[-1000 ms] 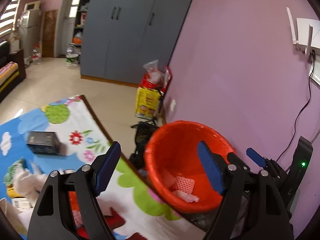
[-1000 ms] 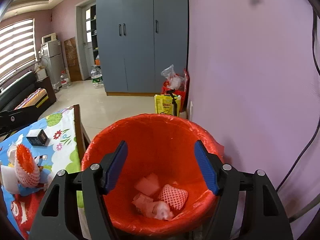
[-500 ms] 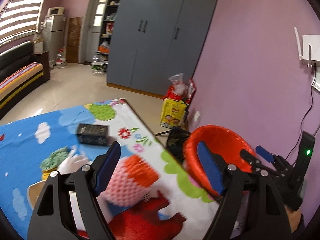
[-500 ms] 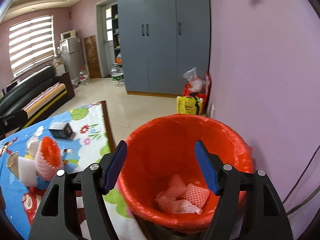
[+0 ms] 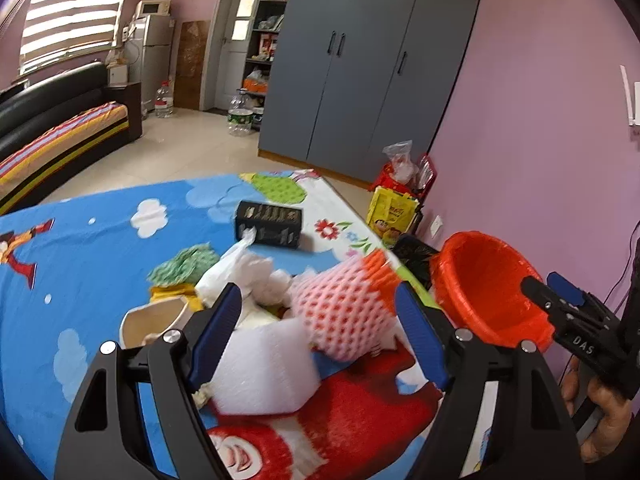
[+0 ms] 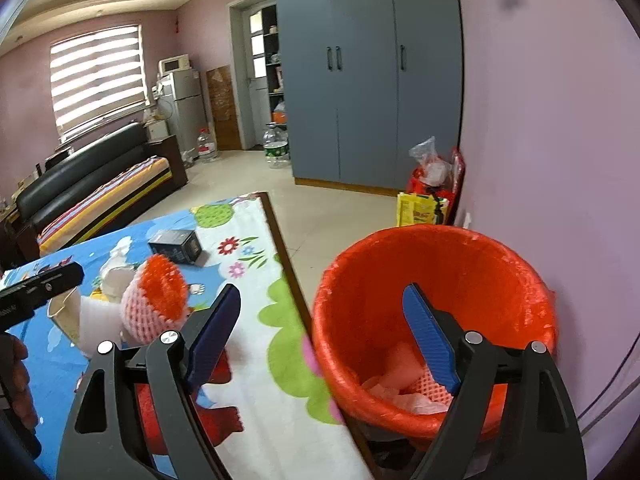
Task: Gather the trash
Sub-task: 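Move both tools back over the trash on the bed, then grasp the bubble foam sheet with left tool while right tool grasps the pink foam net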
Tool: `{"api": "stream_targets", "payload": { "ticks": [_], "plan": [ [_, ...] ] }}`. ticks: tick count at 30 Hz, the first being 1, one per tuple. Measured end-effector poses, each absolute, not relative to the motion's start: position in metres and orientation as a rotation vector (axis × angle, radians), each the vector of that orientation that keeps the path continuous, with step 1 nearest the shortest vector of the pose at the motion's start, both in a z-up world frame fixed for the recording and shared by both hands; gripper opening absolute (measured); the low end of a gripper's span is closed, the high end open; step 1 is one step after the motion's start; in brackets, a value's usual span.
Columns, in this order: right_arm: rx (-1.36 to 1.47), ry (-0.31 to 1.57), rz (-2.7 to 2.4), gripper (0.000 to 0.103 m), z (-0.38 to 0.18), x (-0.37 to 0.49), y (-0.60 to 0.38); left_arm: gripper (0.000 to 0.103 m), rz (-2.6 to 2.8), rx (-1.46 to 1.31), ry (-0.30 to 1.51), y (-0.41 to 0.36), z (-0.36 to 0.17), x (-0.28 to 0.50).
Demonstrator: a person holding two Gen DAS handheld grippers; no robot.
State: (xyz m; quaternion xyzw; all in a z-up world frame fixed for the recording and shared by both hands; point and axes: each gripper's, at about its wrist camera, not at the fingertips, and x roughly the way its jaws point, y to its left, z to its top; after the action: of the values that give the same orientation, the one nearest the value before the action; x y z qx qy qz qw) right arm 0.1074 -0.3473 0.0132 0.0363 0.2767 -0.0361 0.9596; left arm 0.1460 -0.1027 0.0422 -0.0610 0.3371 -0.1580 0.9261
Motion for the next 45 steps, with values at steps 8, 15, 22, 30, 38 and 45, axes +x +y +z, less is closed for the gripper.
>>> {"api": "stream_targets", "payload": {
  "ticks": [8, 15, 22, 30, 38, 45],
  "plan": [
    [0.06, 0.579, -0.029, 0.082, 0.008, 0.108, -0.33, 0.077, -0.314, -0.142, 0.73, -0.09, 0.024, 0.142],
    [0.051, 0.59, -0.006, 0.082, 0.003, 0.108, -0.321, 0.077, -0.307, -0.141, 0.78, -0.088, 0.006, 0.145],
    [0.047, 0.601, 0.012, 0.083, -0.001, 0.109, -0.314, 0.077, -0.287, -0.164, 0.817, -0.083, -0.009, 0.149],
    [0.05, 0.619, 0.034, 0.083, -0.009, 0.113, -0.305, 0.075, -0.273, -0.185, 0.846, -0.076, -0.02, 0.152],
    [0.037, 0.629, 0.082, 0.085, -0.012, 0.12, -0.285, 0.067, -0.278, -0.188, 0.851, -0.072, -0.023, 0.152],
    [0.019, 0.636, 0.139, 0.085, -0.014, 0.133, -0.26, 0.061, -0.297, -0.213, 0.839, -0.067, -0.018, 0.149]
  ]
}}
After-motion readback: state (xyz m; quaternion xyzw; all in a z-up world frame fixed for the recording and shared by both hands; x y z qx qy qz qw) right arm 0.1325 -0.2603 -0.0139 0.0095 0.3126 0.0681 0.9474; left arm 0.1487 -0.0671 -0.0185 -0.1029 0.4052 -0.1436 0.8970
